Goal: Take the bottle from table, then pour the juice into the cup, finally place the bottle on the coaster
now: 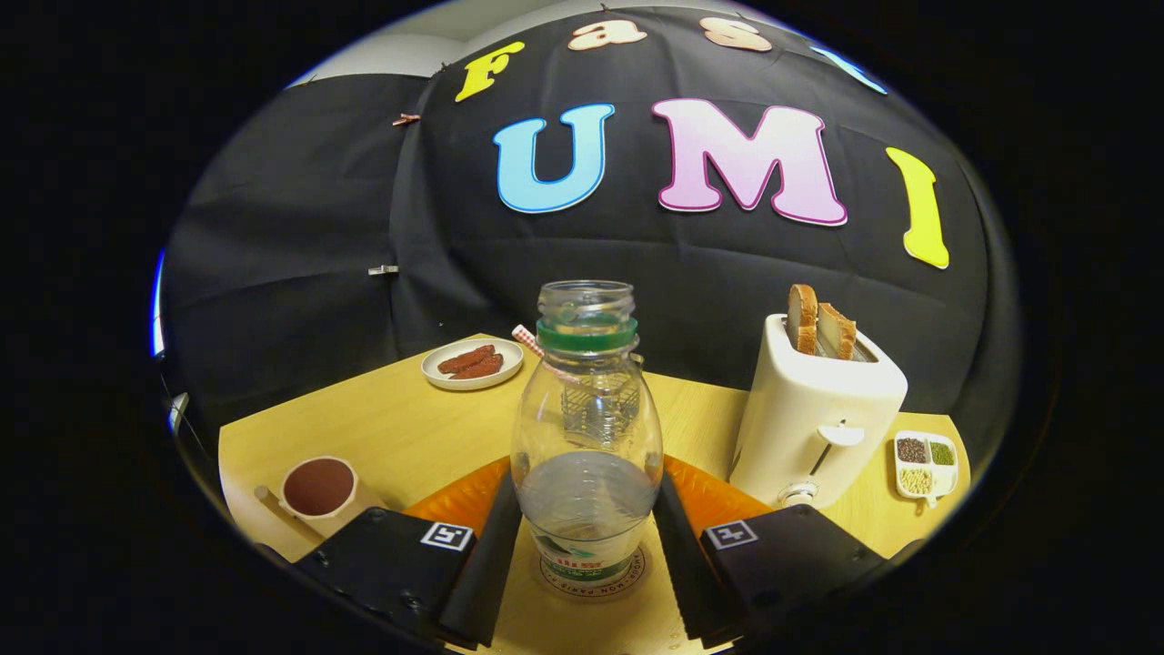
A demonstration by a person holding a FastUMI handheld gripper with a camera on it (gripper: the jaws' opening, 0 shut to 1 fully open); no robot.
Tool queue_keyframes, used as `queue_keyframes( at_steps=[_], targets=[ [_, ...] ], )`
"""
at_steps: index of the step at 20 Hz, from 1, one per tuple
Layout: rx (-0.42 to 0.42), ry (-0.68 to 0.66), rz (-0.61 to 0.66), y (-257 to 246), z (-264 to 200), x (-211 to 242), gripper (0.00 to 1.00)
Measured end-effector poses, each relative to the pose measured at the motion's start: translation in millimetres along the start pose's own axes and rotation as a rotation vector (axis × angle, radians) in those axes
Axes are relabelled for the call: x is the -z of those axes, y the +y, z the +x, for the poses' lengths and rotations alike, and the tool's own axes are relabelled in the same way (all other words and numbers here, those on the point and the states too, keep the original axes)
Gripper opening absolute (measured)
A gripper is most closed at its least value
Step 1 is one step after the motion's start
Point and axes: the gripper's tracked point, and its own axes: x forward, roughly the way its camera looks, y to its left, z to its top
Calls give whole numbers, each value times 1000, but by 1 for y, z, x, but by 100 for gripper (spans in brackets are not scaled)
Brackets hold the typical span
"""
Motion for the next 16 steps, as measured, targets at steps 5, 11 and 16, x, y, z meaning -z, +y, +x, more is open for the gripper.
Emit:
queue_keyframes(
  at_steps=[5,11,16],
  targets=[
    [5,4,-16,2,-1,2,79],
    [12,29,0,-2,-13,3,99],
    [13,30,2,-3,-40,-2,99]
  ],
)
